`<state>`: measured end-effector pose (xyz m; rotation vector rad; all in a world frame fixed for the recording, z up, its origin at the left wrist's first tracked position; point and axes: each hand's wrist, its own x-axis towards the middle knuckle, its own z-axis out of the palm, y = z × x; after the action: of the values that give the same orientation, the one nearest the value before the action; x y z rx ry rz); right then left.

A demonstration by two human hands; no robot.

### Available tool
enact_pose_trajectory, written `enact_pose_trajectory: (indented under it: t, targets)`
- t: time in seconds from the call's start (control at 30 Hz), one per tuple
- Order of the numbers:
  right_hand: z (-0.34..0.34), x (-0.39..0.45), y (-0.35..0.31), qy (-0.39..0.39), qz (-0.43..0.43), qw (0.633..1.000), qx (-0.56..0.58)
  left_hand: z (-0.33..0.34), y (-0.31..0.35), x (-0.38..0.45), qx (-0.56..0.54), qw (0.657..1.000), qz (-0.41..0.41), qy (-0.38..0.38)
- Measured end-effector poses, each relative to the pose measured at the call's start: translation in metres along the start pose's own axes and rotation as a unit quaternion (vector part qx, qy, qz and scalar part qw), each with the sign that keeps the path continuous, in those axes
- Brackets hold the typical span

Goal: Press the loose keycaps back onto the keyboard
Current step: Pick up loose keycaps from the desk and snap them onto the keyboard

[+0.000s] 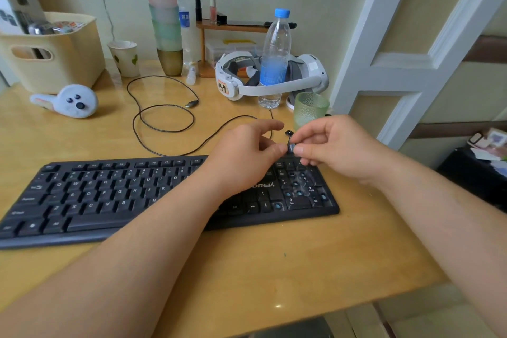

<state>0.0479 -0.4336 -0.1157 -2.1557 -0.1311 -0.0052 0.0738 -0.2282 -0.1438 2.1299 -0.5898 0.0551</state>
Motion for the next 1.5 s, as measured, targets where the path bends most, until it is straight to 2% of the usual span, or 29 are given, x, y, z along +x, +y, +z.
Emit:
enact_pose_trajectory:
  t: [0.13,0.27,0.33,0.4,0.5,0.6,0.67,0.73,1.03,1.5]
  targets:
    - [0.004,0.000,-0.002,0.003,-0.020,1.000,0.013,0.001,0.002,0.000,-0.027,1.000,-0.009,0.007]
    - [0.000,-0.004,-0.009,0.019,-0.063,0.988,-0.141,0.002,0.000,0.000,-0.042,0.999,-0.025,0.009]
    - [0.000,-0.006,-0.015,0.014,-0.110,0.960,-0.255,0.003,0.001,0.000,-0.038,0.999,-0.026,-0.001]
    - [0.001,-0.006,-0.019,-0.005,-0.164,0.915,-0.368,0.005,0.002,0.000,-0.028,0.999,-0.024,-0.021]
    - [-0.001,-0.002,-0.021,-0.024,-0.172,0.879,-0.443,0.006,0.003,-0.001,0.011,0.999,-0.020,-0.042]
    - [-0.005,0.000,-0.020,-0.047,-0.133,0.890,-0.434,0.001,0.004,-0.001,0.073,0.997,-0.030,-0.012]
    - [-0.008,-0.001,-0.019,-0.083,-0.095,0.909,-0.398,-0.001,0.002,-0.001,0.077,0.996,-0.039,0.010]
    - [-0.008,-0.001,-0.015,-0.099,-0.075,0.913,-0.389,-0.003,0.001,0.000,0.084,0.995,-0.044,0.025]
    - [0.001,0.004,-0.010,-0.074,-0.039,0.926,-0.369,-0.001,-0.004,0.002,0.091,0.994,-0.028,0.054]
    - [0.004,0.002,-0.025,-0.102,-0.019,0.900,-0.424,0.001,-0.006,0.004,0.098,0.994,-0.016,0.046]
